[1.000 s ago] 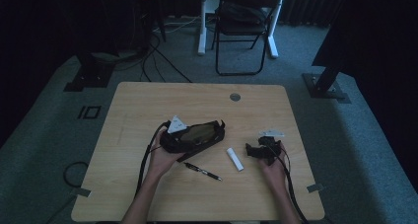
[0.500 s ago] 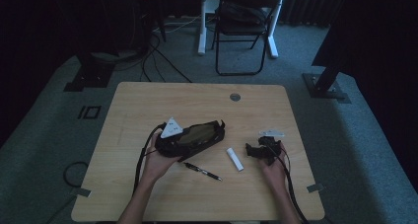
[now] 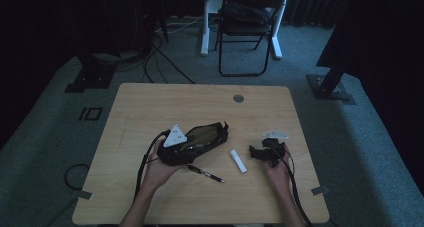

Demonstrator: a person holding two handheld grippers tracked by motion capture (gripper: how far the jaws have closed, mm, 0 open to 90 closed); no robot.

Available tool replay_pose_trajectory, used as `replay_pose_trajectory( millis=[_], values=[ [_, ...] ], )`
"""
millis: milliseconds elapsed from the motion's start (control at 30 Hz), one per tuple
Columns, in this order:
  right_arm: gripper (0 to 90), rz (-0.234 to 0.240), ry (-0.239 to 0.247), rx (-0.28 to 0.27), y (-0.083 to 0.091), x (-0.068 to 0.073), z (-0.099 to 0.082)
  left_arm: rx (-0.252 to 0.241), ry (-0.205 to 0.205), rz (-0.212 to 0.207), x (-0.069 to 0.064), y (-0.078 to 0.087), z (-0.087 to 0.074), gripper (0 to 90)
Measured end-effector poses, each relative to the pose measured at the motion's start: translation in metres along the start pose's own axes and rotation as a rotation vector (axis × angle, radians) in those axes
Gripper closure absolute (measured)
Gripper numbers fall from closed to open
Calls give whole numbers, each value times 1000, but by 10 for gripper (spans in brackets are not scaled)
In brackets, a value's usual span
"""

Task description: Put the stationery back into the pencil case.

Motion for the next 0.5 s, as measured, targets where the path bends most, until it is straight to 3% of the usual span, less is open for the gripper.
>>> replay_pose_trajectory(
  millis=[500],
  values=[
    [114,0,0,0,0,0,0,14,-14,-25,-7,-12,-12,484]
  ],
)
Point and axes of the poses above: each handheld gripper's, and its own axes: y roughly backward along the jaws, z roughly out of its top, x roughly to its left, the point moved 7 cm from there along -y, roughly forward along the jaws, and after that the axes turned 14 degrees about x, right-handed, at the moved point
